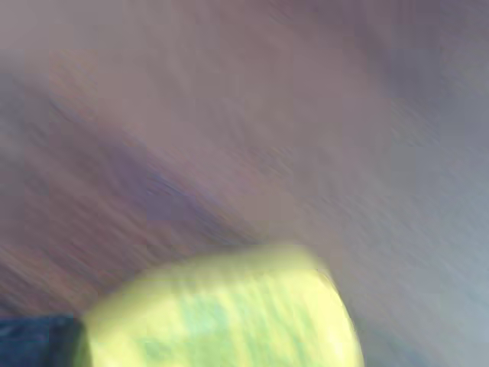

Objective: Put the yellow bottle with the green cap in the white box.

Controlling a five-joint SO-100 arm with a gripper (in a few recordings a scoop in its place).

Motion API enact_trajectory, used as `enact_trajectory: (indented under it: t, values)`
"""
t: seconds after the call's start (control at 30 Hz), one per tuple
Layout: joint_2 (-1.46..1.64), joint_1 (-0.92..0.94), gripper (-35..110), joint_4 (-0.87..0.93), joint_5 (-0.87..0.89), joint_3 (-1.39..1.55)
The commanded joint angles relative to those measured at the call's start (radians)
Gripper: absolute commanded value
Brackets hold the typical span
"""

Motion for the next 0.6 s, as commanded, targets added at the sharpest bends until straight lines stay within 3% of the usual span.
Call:
enact_trajectory:
  t: [0.0,0.57]
  values:
    - [-0.015,-0.018,24,0.046,-0.009,-0.160]
    - [-0.275,-0.074,24,0.150,0.018,-0.466]
